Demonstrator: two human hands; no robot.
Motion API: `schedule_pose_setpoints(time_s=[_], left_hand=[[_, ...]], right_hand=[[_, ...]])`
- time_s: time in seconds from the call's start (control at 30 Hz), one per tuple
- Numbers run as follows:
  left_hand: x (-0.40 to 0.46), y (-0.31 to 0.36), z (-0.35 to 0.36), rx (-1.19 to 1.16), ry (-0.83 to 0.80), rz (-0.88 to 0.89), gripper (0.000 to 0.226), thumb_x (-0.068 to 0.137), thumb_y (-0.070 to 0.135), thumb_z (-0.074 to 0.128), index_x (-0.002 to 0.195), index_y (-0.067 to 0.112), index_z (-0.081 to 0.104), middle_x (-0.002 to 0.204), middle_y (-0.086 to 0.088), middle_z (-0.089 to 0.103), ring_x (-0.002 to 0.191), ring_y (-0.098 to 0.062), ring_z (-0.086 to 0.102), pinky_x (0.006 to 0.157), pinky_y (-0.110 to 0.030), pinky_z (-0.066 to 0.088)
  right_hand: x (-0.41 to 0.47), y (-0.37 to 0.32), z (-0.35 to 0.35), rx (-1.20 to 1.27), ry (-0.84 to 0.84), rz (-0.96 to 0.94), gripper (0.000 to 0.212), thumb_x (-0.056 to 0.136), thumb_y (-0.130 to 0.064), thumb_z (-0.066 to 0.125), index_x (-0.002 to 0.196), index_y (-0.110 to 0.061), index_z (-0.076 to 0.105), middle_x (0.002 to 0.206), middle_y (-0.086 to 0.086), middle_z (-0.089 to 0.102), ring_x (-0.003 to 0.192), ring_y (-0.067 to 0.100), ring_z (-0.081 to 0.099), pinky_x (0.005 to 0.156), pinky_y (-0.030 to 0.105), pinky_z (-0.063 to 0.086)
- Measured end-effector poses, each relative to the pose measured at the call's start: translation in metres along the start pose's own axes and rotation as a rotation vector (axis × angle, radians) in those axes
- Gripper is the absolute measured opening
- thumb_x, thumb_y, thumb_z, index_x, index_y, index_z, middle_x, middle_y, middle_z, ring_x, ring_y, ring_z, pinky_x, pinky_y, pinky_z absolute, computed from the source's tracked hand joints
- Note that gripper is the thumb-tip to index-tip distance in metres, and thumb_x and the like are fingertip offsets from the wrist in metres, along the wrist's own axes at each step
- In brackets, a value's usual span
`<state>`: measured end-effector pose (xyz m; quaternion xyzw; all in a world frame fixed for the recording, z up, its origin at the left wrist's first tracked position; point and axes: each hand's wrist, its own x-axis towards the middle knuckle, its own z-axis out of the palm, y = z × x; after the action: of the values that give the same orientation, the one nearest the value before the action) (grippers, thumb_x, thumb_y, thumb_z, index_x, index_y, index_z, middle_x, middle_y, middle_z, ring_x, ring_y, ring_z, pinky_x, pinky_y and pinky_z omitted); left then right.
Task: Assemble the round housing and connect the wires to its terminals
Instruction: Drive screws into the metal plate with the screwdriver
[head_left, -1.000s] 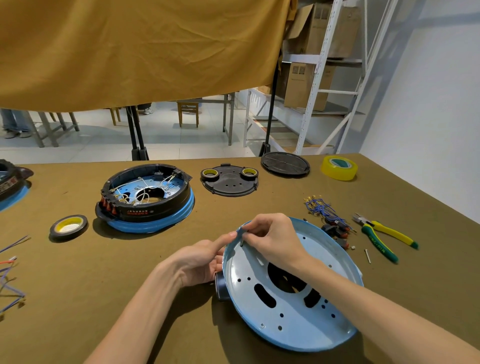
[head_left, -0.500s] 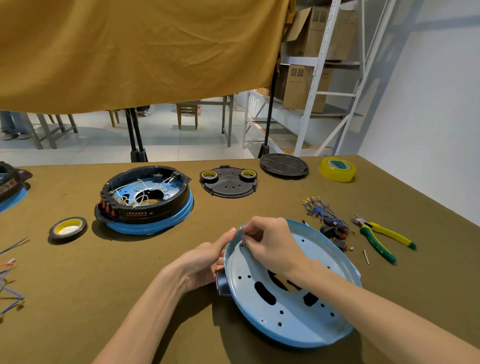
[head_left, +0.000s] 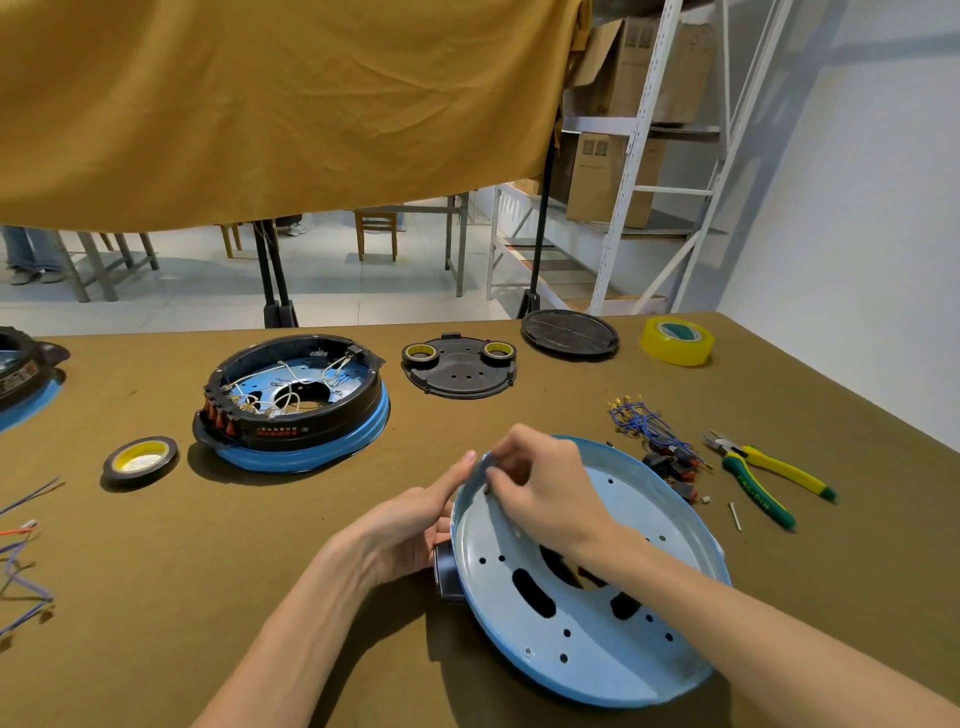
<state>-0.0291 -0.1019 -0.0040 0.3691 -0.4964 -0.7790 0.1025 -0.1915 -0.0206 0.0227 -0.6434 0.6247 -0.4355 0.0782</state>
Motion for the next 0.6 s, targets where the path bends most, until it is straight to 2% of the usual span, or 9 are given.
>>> schedule_pose_setpoints(time_s=[0.07,0.17,0.23,0.33,0.43,0.53,0.6], left_hand=[[0.001,0.002,0.0,0.007,0.013,-0.01,0.081,0.074,0.072,0.074,0.116,0.003,0.071,0.098,-0.013,0.078,0.082,-0.024,0.076,0.069,-0.031,0.059],[0.001,0.002,0.0,0.022,0.023,-0.011,0.084,0.076,0.068,0.074,0.125,0.0,0.065,0.111,-0.016,0.077,0.091,-0.025,0.076,0.075,-0.033,0.059],[0.001,-0.001,0.0,0.021,0.021,0.0,0.08,0.078,0.064,0.074,0.124,-0.001,0.065,0.11,-0.016,0.077,0.092,-0.026,0.076,0.076,-0.033,0.059],[0.0,-0.003,0.003,-0.003,0.038,0.03,0.076,0.077,0.059,0.076,0.119,-0.003,0.066,0.1,-0.014,0.078,0.083,-0.023,0.075,0.074,-0.031,0.059],[-0.001,-0.003,0.005,-0.012,0.048,0.046,0.077,0.079,0.058,0.075,0.123,-0.004,0.064,0.103,-0.016,0.078,0.086,-0.024,0.075,0.078,-0.032,0.058],[-0.005,0.001,0.008,0.001,0.007,0.044,0.077,0.081,0.058,0.072,0.124,-0.005,0.062,0.09,-0.011,0.078,0.075,-0.02,0.075,0.065,-0.026,0.057],[-0.007,0.004,0.01,0.013,0.007,0.065,0.079,0.077,0.059,0.073,0.122,-0.005,0.062,0.084,-0.009,0.078,0.071,-0.018,0.075,0.061,-0.022,0.057]], right_hand=[[0.005,0.005,-0.005,0.118,0.056,0.177,0.011,0.086,-0.005,0.074,0.085,-0.012,0.066,0.073,0.0,0.072,0.065,0.009,0.067,0.06,0.02,0.051],[0.01,0.009,-0.008,0.155,0.097,0.229,0.013,0.087,-0.005,0.074,0.086,-0.014,0.066,0.075,0.001,0.073,0.063,0.006,0.067,0.057,0.017,0.05],[0.013,0.01,-0.008,0.194,0.083,0.269,0.013,0.087,-0.003,0.074,0.087,-0.012,0.065,0.075,0.003,0.073,0.061,0.006,0.068,0.055,0.017,0.051],[0.018,0.012,-0.009,0.266,0.04,0.318,0.012,0.087,0.0,0.074,0.089,-0.006,0.064,0.075,0.007,0.074,0.06,0.011,0.072,0.053,0.017,0.052],[0.019,0.011,-0.01,0.241,0.019,0.286,0.011,0.087,0.0,0.073,0.089,-0.007,0.064,0.075,0.006,0.074,0.062,0.012,0.071,0.055,0.019,0.053],[0.014,0.01,-0.013,0.159,0.019,0.173,0.011,0.089,-0.004,0.072,0.091,-0.012,0.065,0.077,0.001,0.071,0.065,0.01,0.067,0.058,0.021,0.052],[0.013,0.01,-0.019,0.006,0.084,0.009,0.009,0.092,-0.007,0.069,0.095,-0.014,0.064,0.081,-0.004,0.067,0.073,0.014,0.061,0.066,0.024,0.05]])
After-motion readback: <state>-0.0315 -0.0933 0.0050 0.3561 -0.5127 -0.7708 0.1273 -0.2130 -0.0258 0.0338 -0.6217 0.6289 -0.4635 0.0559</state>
